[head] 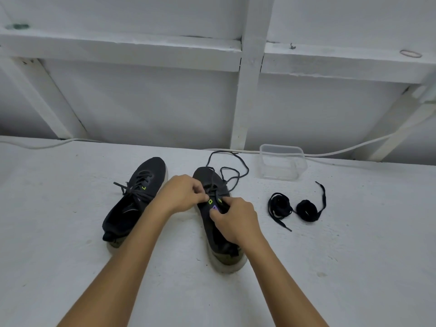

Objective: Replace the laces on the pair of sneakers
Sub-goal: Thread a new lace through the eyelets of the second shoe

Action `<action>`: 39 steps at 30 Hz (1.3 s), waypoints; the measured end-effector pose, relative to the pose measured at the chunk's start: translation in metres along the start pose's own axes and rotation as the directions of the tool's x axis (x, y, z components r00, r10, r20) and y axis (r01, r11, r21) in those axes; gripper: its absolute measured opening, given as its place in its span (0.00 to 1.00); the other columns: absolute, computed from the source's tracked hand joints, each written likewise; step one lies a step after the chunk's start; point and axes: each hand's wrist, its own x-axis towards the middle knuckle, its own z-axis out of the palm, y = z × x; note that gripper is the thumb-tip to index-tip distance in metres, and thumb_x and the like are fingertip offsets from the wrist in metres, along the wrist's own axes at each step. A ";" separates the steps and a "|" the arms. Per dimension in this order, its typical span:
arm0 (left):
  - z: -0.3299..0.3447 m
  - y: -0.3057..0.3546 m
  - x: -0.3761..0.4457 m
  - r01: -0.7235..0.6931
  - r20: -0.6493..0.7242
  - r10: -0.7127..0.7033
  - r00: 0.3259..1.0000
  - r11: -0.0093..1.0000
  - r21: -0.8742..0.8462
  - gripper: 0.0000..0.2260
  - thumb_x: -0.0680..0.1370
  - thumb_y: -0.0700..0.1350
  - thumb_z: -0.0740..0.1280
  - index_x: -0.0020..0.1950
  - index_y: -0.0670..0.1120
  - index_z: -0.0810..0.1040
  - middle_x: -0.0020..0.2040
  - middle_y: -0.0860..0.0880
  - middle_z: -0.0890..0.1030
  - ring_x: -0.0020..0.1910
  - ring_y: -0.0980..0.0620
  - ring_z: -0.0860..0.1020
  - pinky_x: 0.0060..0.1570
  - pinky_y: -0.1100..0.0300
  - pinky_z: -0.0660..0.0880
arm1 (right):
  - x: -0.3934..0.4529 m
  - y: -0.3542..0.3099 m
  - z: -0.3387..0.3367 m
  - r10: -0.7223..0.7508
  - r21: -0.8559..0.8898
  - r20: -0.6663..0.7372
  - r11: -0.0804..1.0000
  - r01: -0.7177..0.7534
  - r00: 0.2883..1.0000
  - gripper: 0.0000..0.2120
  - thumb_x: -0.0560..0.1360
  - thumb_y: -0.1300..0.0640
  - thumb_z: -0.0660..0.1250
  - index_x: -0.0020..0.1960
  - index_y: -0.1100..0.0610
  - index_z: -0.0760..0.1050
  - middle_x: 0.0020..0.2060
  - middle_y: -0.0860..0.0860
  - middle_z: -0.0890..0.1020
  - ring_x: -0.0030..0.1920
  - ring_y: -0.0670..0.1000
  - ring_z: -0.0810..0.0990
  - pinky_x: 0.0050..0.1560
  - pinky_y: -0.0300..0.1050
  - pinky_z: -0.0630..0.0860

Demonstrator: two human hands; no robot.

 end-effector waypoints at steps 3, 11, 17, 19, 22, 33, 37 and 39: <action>-0.010 0.011 -0.012 -0.088 -0.042 0.081 0.996 0.711 -0.697 0.06 0.79 0.47 0.70 0.42 0.49 0.81 0.40 0.55 0.81 0.41 0.61 0.78 0.45 0.63 0.72 | -0.001 0.001 0.000 0.002 0.006 -0.007 1.000 -0.002 1.000 0.10 0.76 0.47 0.67 0.51 0.51 0.80 0.41 0.48 0.82 0.41 0.51 0.80 0.36 0.42 0.74; 0.019 0.000 -0.006 0.107 -0.109 -0.135 0.985 0.968 -0.229 0.15 0.76 0.57 0.71 0.46 0.47 0.73 0.37 0.52 0.76 0.33 0.52 0.76 0.40 0.56 0.76 | 0.001 -0.001 0.001 0.017 -0.027 0.001 0.999 -0.017 1.000 0.11 0.76 0.46 0.66 0.49 0.52 0.79 0.42 0.49 0.82 0.43 0.52 0.79 0.33 0.39 0.68; 0.006 0.015 -0.009 0.089 0.118 -0.047 0.992 0.921 -0.378 0.08 0.78 0.47 0.71 0.40 0.47 0.80 0.36 0.52 0.77 0.32 0.54 0.70 0.31 0.64 0.67 | 0.001 -0.001 0.000 0.038 -0.028 -0.007 0.999 -0.038 0.999 0.11 0.76 0.45 0.66 0.49 0.52 0.80 0.41 0.49 0.82 0.42 0.53 0.79 0.35 0.42 0.70; -0.012 0.020 -0.015 0.055 0.075 0.020 0.997 0.510 -0.858 0.12 0.79 0.43 0.67 0.35 0.47 0.78 0.36 0.50 0.75 0.28 0.56 0.63 0.28 0.65 0.64 | 0.000 -0.001 0.000 0.035 -0.008 -0.011 0.999 -0.035 0.999 0.12 0.76 0.45 0.66 0.50 0.53 0.80 0.41 0.49 0.82 0.42 0.53 0.80 0.37 0.43 0.74; -0.025 0.012 -0.013 0.018 -0.038 -0.144 0.989 0.368 -0.930 0.14 0.81 0.42 0.60 0.35 0.45 0.69 0.39 0.46 0.79 0.23 0.56 0.61 0.25 0.64 0.63 | -0.002 -0.001 0.000 0.031 0.000 -0.023 1.000 -0.031 0.999 0.14 0.76 0.45 0.66 0.51 0.55 0.80 0.42 0.50 0.83 0.44 0.52 0.81 0.43 0.45 0.77; 0.007 -0.005 -0.016 0.076 0.010 -0.077 0.997 0.996 0.035 0.07 0.78 0.54 0.70 0.51 0.53 0.80 0.40 0.57 0.76 0.41 0.58 0.74 0.38 0.62 0.68 | -0.005 0.000 -0.005 0.055 0.233 -0.040 0.972 -0.044 0.998 0.12 0.75 0.51 0.72 0.57 0.53 0.82 0.38 0.39 0.76 0.44 0.45 0.77 0.40 0.32 0.72; -0.009 0.004 -0.019 -0.065 -0.004 0.087 0.996 0.708 -0.703 0.07 0.70 0.49 0.74 0.37 0.47 0.81 0.27 0.53 0.70 0.26 0.57 0.65 0.32 0.63 0.67 | -0.005 0.001 -0.007 0.062 0.257 -0.036 0.965 -0.051 0.997 0.12 0.75 0.53 0.72 0.58 0.53 0.82 0.36 0.34 0.73 0.43 0.45 0.76 0.39 0.29 0.70; -0.019 0.007 -0.021 -0.113 -0.099 0.059 0.993 0.320 -0.941 0.07 0.63 0.49 0.72 0.30 0.47 0.78 0.25 0.52 0.63 0.27 0.55 0.58 0.29 0.64 0.67 | -0.006 0.002 -0.007 0.061 0.269 -0.035 0.962 -0.050 0.997 0.13 0.76 0.53 0.72 0.59 0.55 0.82 0.36 0.34 0.72 0.43 0.44 0.76 0.43 0.33 0.72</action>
